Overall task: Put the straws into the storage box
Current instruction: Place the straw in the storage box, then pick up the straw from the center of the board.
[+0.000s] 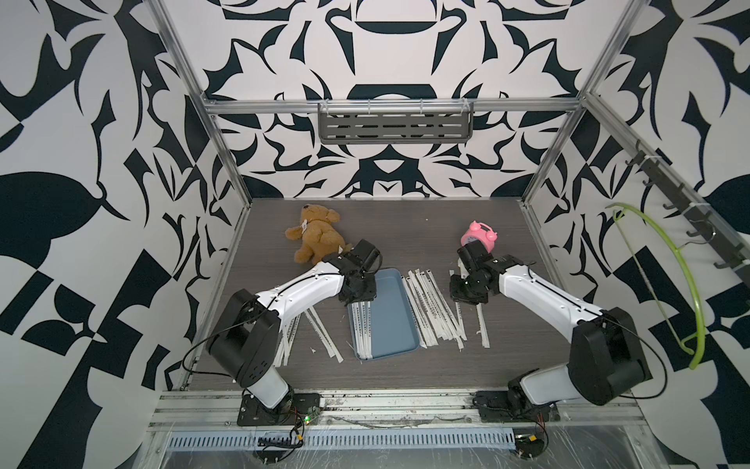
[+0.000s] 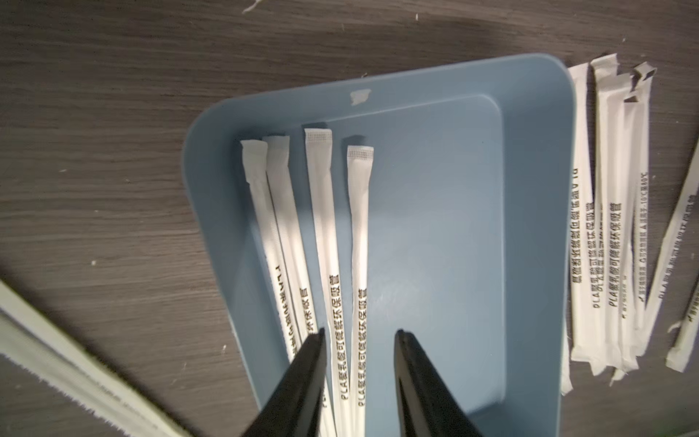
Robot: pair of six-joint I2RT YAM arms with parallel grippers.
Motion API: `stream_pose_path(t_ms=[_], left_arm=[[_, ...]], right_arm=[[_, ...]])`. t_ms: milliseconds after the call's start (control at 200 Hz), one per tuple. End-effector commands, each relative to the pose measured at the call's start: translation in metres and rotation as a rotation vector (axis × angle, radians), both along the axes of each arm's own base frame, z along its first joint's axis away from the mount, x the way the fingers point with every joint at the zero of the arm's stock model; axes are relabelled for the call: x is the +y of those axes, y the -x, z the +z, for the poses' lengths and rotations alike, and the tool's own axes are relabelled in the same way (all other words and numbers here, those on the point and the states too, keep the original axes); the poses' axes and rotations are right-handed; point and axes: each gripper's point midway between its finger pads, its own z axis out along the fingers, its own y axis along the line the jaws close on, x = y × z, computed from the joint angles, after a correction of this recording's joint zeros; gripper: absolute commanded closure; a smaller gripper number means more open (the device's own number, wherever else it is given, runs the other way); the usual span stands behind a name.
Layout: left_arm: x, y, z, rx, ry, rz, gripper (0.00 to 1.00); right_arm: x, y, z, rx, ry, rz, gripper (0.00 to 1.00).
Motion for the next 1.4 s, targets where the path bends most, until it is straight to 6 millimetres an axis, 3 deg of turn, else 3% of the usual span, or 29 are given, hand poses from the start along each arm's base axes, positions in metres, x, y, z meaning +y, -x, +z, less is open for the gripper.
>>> stream_pose_path(t_ms=[0, 165, 285, 385, 525, 845, 1010, 1394], left_arm=[[0.015, 0.0, 0.004, -0.091, -0.011, 0.017, 0.61], [0.054, -0.001, 0.031, -0.281, -0.062, 0.114, 0.41], [0.069, -0.005, 0.054, -0.389, -0.036, 0.167, 0.27], [0.073, -0.005, 0.058, -0.401, -0.027, 0.181, 0.27], [0.07, -0.003, 0.047, -0.372, -0.015, 0.185, 0.27], [0.068, -0.001, 0.033, -0.329, -0.023, 0.182, 0.27], [0.068, 0.001, 0.03, -0.32, -0.022, 0.184, 0.28], [0.072, 0.008, 0.019, -0.302, -0.022, 0.188, 0.28]], right_arm=[[-0.025, -0.004, 0.003, 0.001, 0.115, -0.012, 0.71], [-0.023, -0.015, -0.011, 0.026, 0.139, 0.002, 0.67], [-0.016, -0.023, -0.027, 0.062, 0.13, 0.018, 0.66], [-0.013, -0.025, -0.037, 0.083, 0.132, 0.033, 0.66], [-0.01, -0.026, -0.043, 0.095, 0.131, 0.039, 0.69], [-0.013, -0.024, -0.058, 0.12, 0.187, 0.076, 0.85], [-0.01, -0.026, -0.047, 0.092, 0.261, 0.128, 0.9], [-0.008, -0.037, 0.006, -0.022, 0.41, 0.203, 0.93]])
